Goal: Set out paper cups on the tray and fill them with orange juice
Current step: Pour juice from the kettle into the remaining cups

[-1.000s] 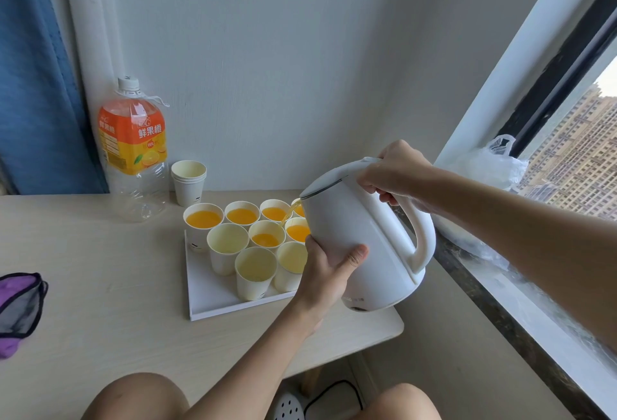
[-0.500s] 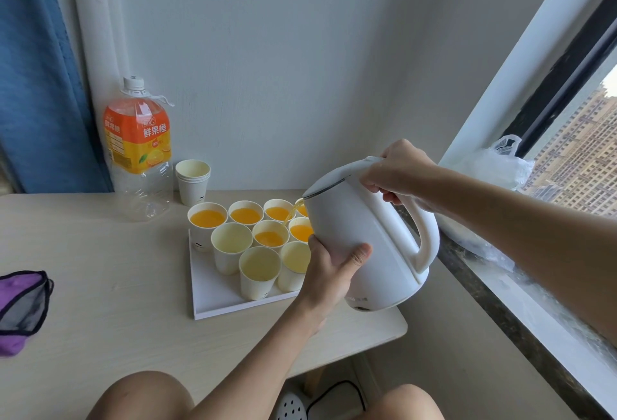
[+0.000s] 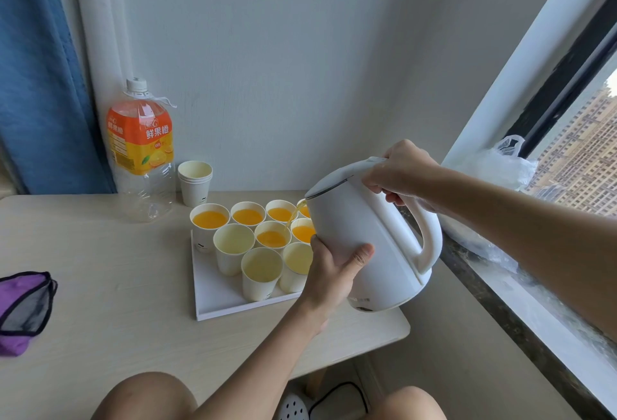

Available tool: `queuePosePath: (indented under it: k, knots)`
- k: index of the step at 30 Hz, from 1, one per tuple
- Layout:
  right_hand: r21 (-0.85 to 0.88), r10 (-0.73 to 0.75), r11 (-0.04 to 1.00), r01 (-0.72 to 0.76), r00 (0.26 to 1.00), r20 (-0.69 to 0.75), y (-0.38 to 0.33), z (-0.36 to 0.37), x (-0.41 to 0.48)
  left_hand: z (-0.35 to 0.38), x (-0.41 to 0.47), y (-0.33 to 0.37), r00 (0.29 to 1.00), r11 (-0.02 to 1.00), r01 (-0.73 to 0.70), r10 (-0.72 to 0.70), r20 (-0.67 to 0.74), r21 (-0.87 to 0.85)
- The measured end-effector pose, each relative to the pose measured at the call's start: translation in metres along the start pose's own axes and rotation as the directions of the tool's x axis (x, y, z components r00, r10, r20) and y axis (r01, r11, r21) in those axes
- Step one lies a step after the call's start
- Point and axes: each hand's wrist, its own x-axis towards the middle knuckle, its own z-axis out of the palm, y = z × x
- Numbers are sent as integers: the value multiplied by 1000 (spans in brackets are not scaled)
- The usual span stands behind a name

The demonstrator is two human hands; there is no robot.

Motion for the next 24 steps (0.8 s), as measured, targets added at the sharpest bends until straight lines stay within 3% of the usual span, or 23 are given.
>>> queuePosePath:
  k: [24]
  knots:
    - [6,3,1000,-3,1000,-20,-5,2,0,-3,3,1,1000,1000,3,-3,-17,0]
